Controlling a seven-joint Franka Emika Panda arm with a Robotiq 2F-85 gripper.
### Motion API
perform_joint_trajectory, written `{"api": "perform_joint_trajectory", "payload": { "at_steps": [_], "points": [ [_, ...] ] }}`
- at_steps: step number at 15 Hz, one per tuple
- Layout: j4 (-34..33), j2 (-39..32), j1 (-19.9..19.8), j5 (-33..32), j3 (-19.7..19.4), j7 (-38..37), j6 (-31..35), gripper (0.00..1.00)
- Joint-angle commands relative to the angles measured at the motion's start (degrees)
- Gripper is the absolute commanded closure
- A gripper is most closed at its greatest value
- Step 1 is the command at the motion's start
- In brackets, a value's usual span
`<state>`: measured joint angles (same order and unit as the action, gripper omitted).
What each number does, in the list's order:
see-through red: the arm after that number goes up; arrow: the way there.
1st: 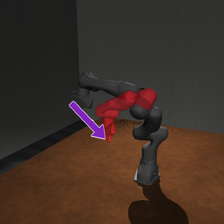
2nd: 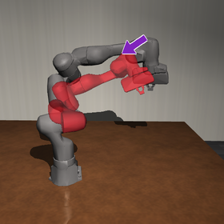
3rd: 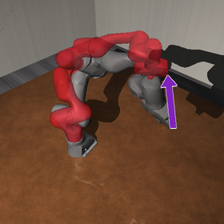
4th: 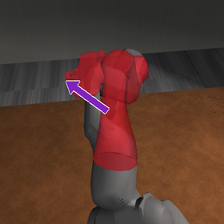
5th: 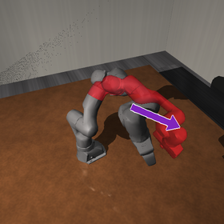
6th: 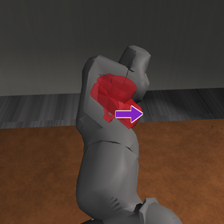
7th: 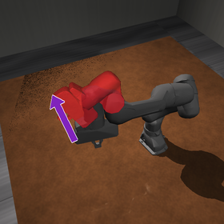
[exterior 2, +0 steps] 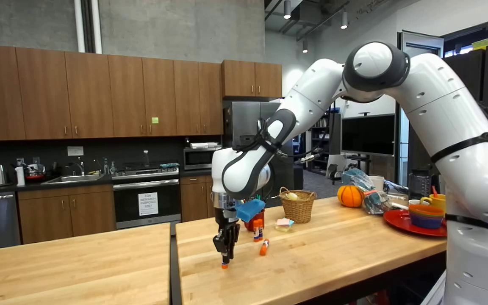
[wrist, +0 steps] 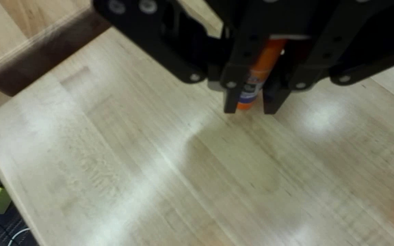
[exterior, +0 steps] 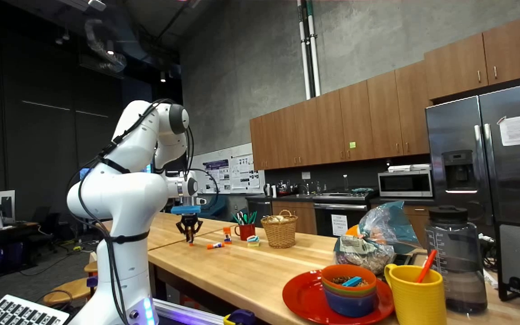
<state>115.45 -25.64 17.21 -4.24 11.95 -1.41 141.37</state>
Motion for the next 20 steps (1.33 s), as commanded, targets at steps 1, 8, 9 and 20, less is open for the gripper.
{"api": "perform_joint_trajectory", "payload": {
  "at_steps": [1, 8, 9, 20],
  "points": [
    [-2.0, -1.8, 0.9, -0.7, 0.1, 0.3, 0.1, 0.47],
    [-2.9, -0.7, 0.4, -0.3, 0.3, 1.9, -0.6, 0.02],
    [-3.1, -0.4, 0.2, -0.3, 0.3, 2.1, -0.8, 0.00],
    [-3.2, 5.2, -5.2, -0.1, -3.5, 0.9, -2.0, 0.00]
  ]
}}
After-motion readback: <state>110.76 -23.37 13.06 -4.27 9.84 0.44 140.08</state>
